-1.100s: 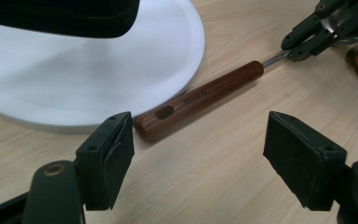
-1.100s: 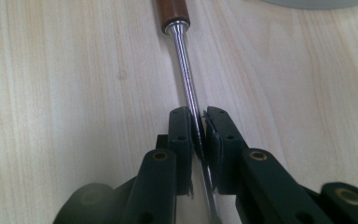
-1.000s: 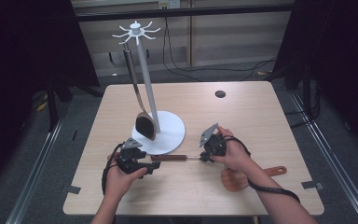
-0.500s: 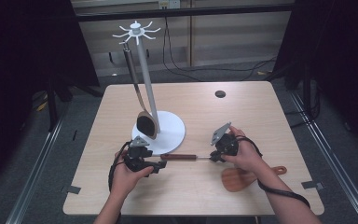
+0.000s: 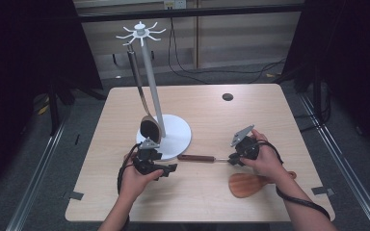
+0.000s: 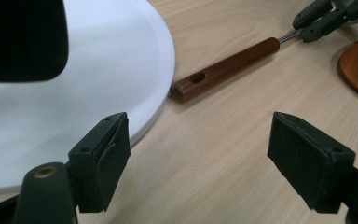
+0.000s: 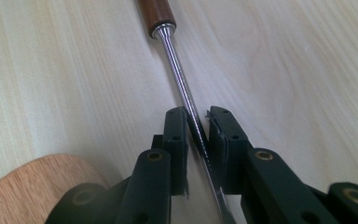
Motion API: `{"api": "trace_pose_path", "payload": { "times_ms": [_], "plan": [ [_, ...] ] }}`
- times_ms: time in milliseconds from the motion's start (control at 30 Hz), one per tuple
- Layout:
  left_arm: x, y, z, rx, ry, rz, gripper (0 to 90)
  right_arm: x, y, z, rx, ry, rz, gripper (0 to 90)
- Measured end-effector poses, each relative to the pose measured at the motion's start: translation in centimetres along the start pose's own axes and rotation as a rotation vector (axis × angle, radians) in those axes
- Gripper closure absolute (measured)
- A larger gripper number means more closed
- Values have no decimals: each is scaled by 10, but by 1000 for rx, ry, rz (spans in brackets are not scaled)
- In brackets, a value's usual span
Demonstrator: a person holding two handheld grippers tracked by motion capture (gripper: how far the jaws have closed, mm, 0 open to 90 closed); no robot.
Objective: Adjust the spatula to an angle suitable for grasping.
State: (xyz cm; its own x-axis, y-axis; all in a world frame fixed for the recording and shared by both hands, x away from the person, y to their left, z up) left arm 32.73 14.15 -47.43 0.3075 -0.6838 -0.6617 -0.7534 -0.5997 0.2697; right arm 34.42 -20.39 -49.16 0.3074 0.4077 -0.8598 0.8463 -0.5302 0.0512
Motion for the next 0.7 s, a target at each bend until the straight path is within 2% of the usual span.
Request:
{"api": "trace_pose_path", "payload": {
  "times_ms": [100, 367, 400, 467, 500, 533, 633, 700],
  "plan": [
    [2, 0, -1, -1, 7, 7, 196, -3, 3, 5, 39, -3, 22, 776],
    [0, -1, 2, -8, 5, -1, 189, -5, 11, 8, 40, -11, 32, 771],
    [-1, -1, 2, -6, 3, -2, 189, -5, 10, 7, 54, -17, 36, 770],
    [-3, -2, 3, -8, 4, -3, 189, -5, 11, 4, 26, -4, 45, 767],
    [-4, -2, 3, -15, 11, -8, 189, -5, 10, 3, 30, 0, 47, 755],
    [-5, -2, 5, -15, 9, -6, 188, -4, 8, -3, 8, 25, 48, 705],
    [-7, -3, 7, -22, 13, -8, 188, -2, 7, -9, -12, 40, 59, 637],
    [-10, -4, 10, -33, 17, -15, 187, 2, 3, -18, -35, 43, 41, 658]
  ]
}}
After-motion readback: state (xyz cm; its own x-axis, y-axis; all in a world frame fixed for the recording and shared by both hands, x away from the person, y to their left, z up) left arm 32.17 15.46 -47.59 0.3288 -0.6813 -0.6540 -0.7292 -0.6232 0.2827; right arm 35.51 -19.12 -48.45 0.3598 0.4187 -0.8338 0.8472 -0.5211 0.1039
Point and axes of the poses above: each handheld gripper's, and its own axes: x roughly forward along the jaws, z roughly out of its underside, y roughly to its right, the point moved 1 cm from there along x, roughly forward along the jaws, and after that the axes turned 5 degrees about z, right-handed, at the moved point
